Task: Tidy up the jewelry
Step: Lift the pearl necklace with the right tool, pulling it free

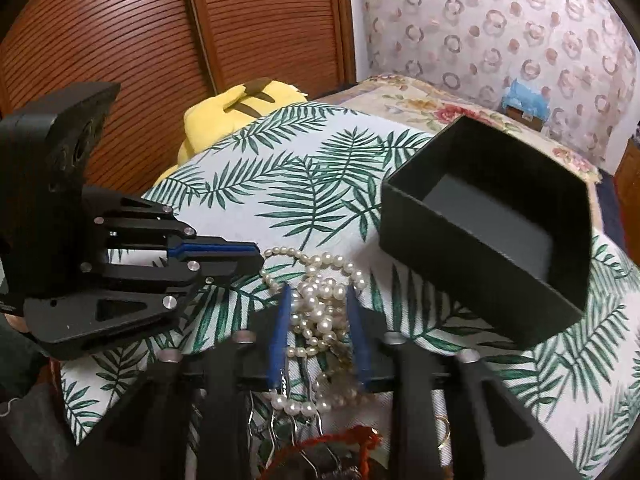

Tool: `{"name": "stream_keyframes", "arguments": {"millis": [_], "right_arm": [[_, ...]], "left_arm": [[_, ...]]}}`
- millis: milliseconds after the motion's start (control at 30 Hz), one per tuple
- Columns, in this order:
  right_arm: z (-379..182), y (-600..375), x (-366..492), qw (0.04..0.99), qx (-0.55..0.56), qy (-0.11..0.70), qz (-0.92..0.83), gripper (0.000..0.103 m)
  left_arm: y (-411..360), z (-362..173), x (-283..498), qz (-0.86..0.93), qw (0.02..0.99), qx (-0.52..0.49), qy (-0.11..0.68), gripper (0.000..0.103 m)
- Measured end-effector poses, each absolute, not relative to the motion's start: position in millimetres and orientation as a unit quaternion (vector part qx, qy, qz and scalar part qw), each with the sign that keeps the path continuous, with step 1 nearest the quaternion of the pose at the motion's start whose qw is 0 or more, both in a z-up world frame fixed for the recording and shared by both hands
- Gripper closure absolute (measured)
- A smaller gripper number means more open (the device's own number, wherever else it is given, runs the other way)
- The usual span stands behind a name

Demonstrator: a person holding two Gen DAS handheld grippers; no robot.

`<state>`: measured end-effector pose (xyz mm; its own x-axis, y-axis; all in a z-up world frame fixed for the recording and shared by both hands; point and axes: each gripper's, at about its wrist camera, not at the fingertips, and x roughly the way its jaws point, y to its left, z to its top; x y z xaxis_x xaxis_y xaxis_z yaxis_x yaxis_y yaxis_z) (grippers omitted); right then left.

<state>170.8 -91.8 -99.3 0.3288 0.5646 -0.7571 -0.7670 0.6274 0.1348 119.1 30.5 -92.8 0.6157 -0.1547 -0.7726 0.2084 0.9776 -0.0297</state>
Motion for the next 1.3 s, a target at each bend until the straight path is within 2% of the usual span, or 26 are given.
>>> {"name": "stream_keyframes", "arguments": {"millis": [300,733,900,933,1100,1167,1300], "right_arm": [[-57.2,-121.0,166.7,0.837,-0.099,0.360,0.400,0.094],[31.5,-172.7,165.0,0.879,-0.074,0.278,0.380,0.094],[40.4,-179.7,163.4,0.884,-0.077,0.268,0.376,0.094],[40.4,-180.5,163.4,0.884,-0.076,0.268,0.375,0.094],[47.1,-185.4,163.8,0.889,-0.073,0.260,0.369,0.094],[50.6,-187.4,162.8,0.892,-0.076,0.256,0.366,0.094],[55.1,-191.2,163.0,0.894,-0.077,0.252,0.363,0.094]], "left_arm": [[29.8,-87.0,120.9,-0.101,0.900,0.029,0.422,0.103],[29.6,-9.4,116.7,-0.114,0.932,0.013,0.343,0.103],[25.2,-29.5,127.7,-0.111,0.919,0.032,0.378,0.103],[23.9,-38.7,130.2,-0.111,0.914,0.038,0.388,0.102],[22.6,-70.7,140.2,-0.106,0.898,0.057,0.423,0.078],[20.7,-81.2,143.5,-0.110,0.889,0.068,0.439,0.074],[18.7,-95.2,148.9,-0.105,0.880,0.083,0.456,0.074]]}}
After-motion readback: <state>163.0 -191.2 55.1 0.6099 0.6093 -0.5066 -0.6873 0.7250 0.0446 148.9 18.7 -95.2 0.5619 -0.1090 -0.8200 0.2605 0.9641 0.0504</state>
